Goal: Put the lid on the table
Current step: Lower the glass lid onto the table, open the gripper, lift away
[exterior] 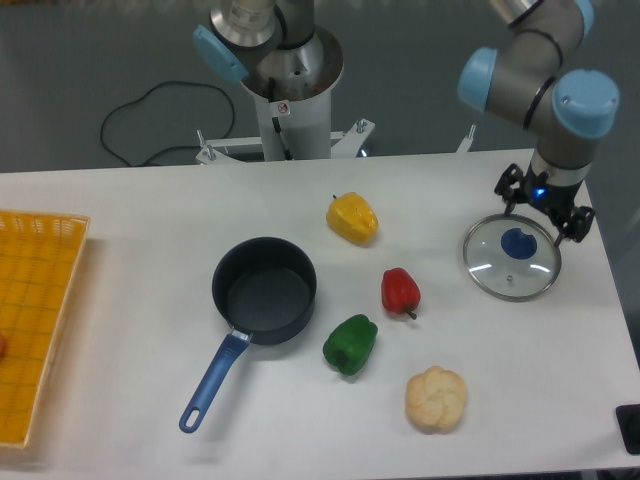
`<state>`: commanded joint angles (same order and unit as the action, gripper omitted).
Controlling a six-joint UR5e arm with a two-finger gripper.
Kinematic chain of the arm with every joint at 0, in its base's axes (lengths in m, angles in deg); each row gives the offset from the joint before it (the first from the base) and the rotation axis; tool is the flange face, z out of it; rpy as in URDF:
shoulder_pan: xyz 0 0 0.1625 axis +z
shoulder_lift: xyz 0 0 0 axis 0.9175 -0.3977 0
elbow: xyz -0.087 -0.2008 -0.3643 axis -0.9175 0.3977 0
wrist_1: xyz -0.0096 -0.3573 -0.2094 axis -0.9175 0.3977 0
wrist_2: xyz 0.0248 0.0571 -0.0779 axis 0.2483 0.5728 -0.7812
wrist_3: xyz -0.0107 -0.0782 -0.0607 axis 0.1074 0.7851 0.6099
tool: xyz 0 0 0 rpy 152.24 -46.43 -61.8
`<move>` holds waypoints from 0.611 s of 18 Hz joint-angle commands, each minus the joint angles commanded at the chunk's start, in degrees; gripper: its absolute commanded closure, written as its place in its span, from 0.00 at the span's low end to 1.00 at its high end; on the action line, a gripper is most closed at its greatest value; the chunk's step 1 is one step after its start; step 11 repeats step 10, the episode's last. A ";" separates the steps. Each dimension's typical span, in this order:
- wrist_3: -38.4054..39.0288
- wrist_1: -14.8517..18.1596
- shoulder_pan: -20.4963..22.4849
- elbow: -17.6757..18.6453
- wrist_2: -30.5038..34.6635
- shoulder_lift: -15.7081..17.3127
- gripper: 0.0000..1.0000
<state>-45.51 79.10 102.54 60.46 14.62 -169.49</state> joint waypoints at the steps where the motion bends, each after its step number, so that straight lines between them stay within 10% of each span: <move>1: -2.29 2.48 -0.17 -1.33 0.00 -0.18 0.00; 11: -3.02 2.94 -1.93 -3.63 -0.79 0.17 0.00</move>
